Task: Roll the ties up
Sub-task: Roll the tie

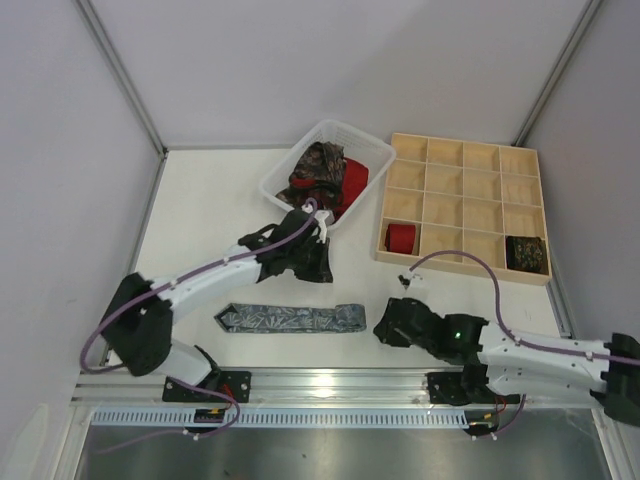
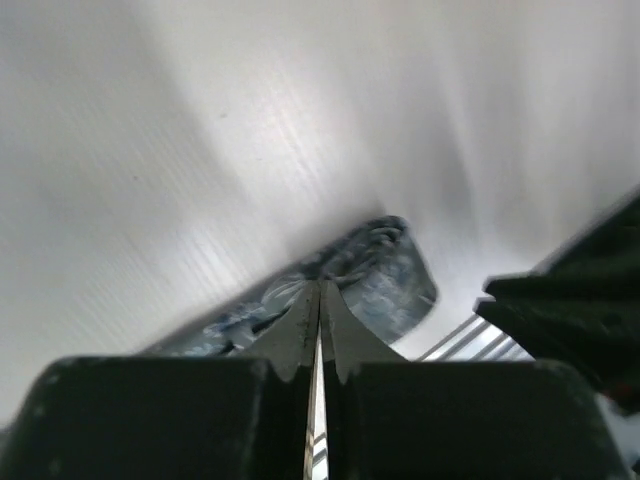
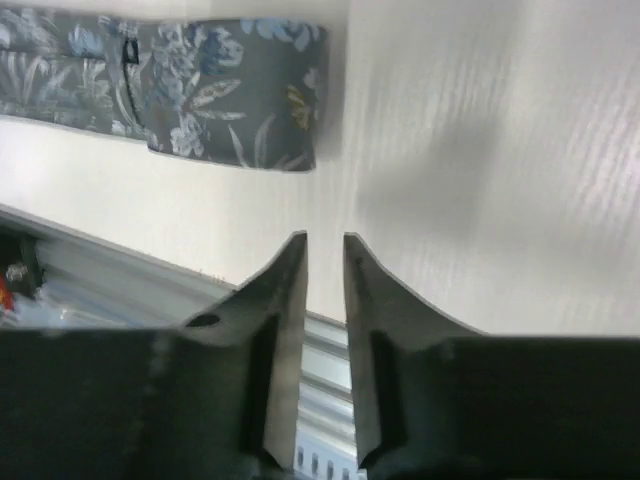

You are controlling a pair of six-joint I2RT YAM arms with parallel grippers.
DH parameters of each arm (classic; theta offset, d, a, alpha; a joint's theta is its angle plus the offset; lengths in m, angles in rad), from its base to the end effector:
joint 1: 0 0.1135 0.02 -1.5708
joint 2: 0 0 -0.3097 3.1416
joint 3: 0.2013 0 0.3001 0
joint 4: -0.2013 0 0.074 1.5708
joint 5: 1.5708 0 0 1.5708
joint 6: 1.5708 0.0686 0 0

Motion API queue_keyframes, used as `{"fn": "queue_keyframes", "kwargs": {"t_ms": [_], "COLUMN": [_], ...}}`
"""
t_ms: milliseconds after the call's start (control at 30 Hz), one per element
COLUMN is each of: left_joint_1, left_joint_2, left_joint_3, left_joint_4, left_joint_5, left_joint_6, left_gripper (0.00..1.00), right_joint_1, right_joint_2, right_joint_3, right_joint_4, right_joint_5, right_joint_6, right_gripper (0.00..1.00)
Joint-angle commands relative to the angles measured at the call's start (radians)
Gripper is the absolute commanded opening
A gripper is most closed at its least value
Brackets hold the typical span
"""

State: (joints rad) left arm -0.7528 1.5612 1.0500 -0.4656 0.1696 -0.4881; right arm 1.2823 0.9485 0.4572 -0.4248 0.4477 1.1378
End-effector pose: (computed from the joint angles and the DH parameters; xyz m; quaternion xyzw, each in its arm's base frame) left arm 0.2709 -0.2697 0.2143 0.1503 0.9412 -0.2354 0.1902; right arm 0.0881 0.1926 0.1716 0.0045 0.9260 0.2191 0.3073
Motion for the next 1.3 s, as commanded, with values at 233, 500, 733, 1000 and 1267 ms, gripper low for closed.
{"fn": "queue_keyframes", "kwargs": {"t_ms": [233,500,733,1000,1267], "left_joint_1": [-0.06,-0.117,-0.117,-0.117,-0.115], "left_joint_2": [-0.156,-0.014,0.016,0.019,0.01], "left_joint_3": [-0.18,-0.151,-0.197,-0.272,-0.318], "left_joint_4": [0.332,0.407,0.423,0.455,0.447], "left_joint_5": [0.223,0.235,0.235,0.226,0.179], "left_joint_6": [-0.201,-0.219,-0.202,-0.196,-0.178], "left_gripper": [0.03,0.01,0.0,0.0,0.0], "right_joint_1": [-0.72,-0.903,-0.917,-0.913,-0.825], "right_joint_2": [-0.163,0.064,0.13,0.26,0.41], "right_joint_3": [-0.077,-0.089,-0.117,-0.149,-0.144], "right_joint_4": [0.133,0.306,0.447,0.593,0.767], "right_joint_5": [-0.91,-1.216,-1.268,-1.342,-1.337], "right_joint_6": [-0.532,-0.575,-0.549,-0.503,-0.429], "right_gripper": [0.91,0.89,0.96,0.95,0.87]}}
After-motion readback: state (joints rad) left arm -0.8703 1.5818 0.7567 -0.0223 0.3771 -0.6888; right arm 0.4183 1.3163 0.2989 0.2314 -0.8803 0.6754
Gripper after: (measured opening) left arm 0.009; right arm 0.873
